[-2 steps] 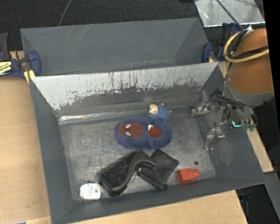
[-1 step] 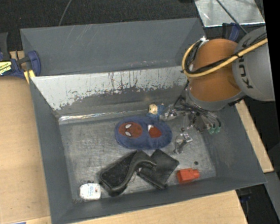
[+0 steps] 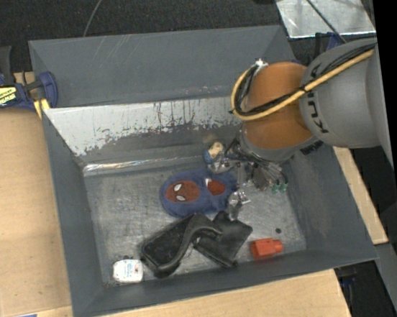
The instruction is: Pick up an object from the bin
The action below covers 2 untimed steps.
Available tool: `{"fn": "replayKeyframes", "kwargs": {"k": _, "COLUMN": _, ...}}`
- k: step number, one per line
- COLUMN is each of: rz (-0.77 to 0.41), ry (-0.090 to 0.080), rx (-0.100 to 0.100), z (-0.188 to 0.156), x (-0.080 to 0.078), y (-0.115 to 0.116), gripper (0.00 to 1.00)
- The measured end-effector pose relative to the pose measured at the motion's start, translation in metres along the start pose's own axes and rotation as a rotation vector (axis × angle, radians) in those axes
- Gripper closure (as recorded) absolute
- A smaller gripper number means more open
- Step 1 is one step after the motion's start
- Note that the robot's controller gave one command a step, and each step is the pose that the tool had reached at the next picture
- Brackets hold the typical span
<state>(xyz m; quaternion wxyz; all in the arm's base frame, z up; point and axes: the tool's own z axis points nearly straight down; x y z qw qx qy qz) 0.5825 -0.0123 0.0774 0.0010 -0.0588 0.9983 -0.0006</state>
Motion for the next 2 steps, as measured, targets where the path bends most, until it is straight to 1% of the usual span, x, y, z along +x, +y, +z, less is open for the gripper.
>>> {"fn": "replayKeyframes", "kwargs": {"k": 1, "rz": 0.001, "ry": -0.009, "rx": 0.0, "z": -0.003, "x": -0.002, "y": -0.001, "gripper": 1.0}}
{"fn": "replayKeyframes", "kwargs": {"k": 2, "rz": -0.272, "ry": -0.01, "rx": 0.001, "z": -0.146, "x": -0.011, "y": -0.004, "gripper": 1.0}}
